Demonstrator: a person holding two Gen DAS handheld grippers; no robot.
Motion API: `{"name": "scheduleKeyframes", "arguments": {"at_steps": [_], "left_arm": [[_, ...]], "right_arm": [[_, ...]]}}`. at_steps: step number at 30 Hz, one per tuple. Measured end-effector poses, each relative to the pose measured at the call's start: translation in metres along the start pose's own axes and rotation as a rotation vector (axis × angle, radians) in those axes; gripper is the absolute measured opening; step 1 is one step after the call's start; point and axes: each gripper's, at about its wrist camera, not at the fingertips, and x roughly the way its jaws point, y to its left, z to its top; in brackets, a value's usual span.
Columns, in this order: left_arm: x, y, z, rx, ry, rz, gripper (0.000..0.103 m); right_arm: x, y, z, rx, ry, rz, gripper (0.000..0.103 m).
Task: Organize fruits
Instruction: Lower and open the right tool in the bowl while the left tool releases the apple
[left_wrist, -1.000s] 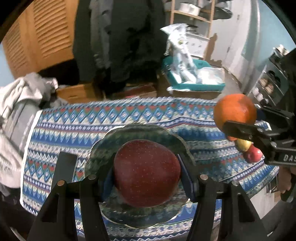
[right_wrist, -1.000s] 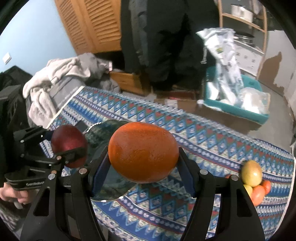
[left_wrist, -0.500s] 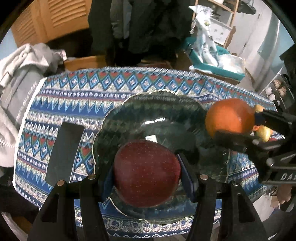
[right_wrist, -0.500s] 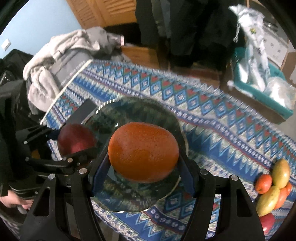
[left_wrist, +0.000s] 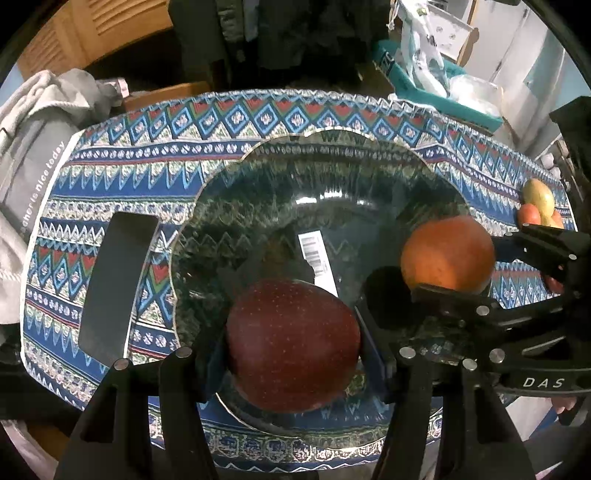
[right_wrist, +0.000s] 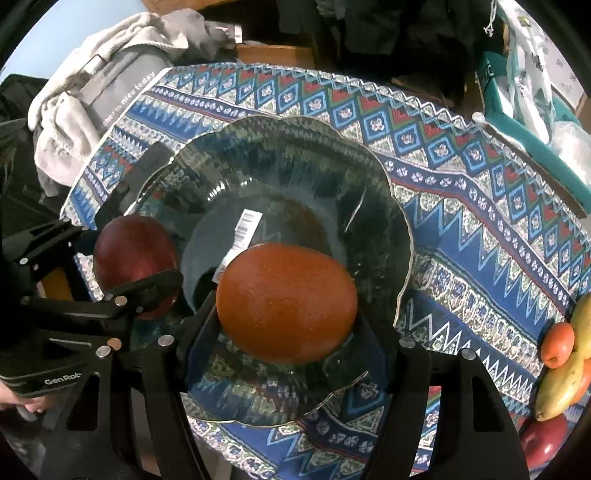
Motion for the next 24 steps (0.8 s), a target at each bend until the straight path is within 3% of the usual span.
{"name": "scheduleKeyframes", "arguments": {"at_steps": [8, 12, 18, 24], "left_arm": [[0.013, 0.001, -0.003, 0.006, 0.061, 0.018, 0.063], [0.005, 0.0, -0.001, 0.023, 0.017, 0.046, 0.065], [0.002, 0.001, -0.001, 0.011, 0.026, 0.055, 0.066], [-0.012, -0.004, 0.003, 0.013, -0.02, 0.062, 0.075]], "right_arm": [[0.007, 0.001, 0.0, -0.007, 0.023, 0.007, 0.07], [0.009, 0.002, 0.001, -0.001, 0.018, 0.013, 0.071], [-0.008, -0.004, 0.003, 0.033, -0.037, 0.026, 0.07], [-0.037, -0.013, 0.002, 0.069, -0.106, -0.001, 0.072]]}}
